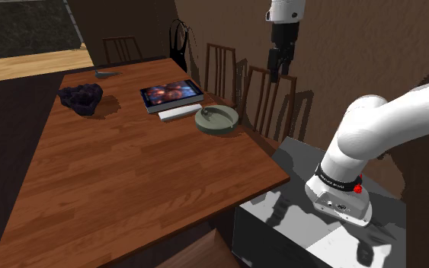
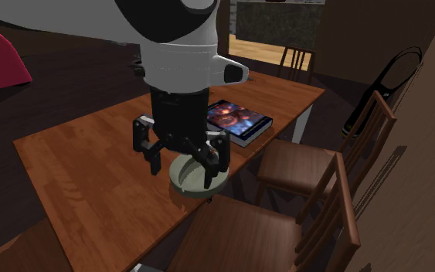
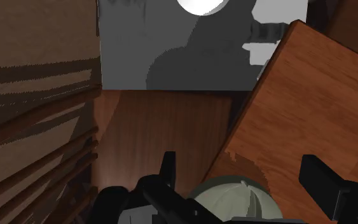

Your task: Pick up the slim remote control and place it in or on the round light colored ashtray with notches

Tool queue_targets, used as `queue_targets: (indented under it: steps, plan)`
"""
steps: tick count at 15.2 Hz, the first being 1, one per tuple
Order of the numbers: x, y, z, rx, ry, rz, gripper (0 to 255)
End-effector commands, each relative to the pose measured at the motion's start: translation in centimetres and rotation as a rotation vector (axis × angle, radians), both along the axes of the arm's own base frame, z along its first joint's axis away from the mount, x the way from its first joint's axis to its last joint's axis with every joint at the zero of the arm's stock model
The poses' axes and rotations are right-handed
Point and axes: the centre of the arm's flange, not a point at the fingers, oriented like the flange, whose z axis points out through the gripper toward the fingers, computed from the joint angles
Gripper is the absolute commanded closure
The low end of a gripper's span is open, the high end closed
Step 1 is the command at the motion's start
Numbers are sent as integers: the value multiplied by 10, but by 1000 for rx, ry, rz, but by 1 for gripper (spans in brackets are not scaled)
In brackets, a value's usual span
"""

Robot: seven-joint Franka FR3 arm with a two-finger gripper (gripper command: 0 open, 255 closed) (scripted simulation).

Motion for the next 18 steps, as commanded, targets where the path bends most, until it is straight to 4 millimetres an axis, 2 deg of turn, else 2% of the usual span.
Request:
queue_targets:
  steps: [1,10,18]
  plan:
    - [0,0,0,0,0,0,0]
    - [102,-16,-52,5,-32,272,0]
    - [194,-7,-95,9,-60,515,0]
